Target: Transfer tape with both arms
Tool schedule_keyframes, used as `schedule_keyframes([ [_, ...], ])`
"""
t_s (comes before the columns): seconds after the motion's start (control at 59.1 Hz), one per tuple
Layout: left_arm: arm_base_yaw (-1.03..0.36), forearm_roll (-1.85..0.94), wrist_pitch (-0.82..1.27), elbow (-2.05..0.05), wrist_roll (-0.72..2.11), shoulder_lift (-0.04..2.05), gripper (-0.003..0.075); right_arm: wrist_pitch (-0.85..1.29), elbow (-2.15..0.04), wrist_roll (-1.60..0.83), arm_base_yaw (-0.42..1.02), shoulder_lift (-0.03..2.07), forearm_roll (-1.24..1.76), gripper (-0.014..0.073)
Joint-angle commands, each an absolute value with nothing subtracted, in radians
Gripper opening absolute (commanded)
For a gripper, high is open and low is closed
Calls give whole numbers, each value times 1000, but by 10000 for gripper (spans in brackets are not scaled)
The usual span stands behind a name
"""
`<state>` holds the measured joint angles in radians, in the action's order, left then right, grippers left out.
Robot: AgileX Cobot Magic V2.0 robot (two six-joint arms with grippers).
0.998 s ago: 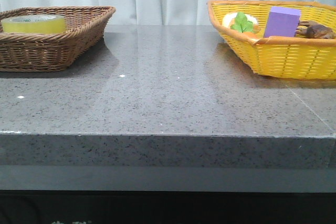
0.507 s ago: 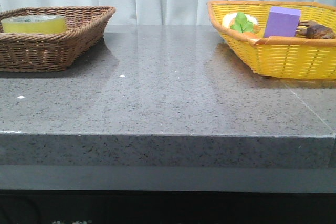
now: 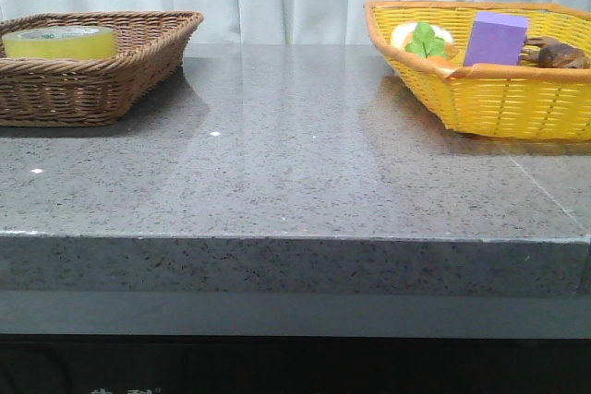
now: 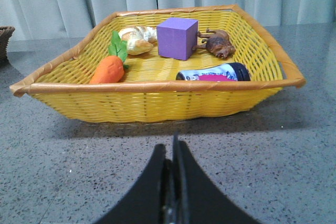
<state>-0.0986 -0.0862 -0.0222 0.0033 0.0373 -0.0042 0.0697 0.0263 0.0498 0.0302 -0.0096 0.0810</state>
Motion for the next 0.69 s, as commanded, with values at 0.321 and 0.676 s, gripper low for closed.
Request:
schedule_keyframes([
  [0.321,-104,-90,-105,12,34,-22,-20,-14,21,45,21,-33,81,-67],
  [0.676,-104,-90,-105,12,34,-22,-20,-42,21,45,-30,-33,81,-67],
])
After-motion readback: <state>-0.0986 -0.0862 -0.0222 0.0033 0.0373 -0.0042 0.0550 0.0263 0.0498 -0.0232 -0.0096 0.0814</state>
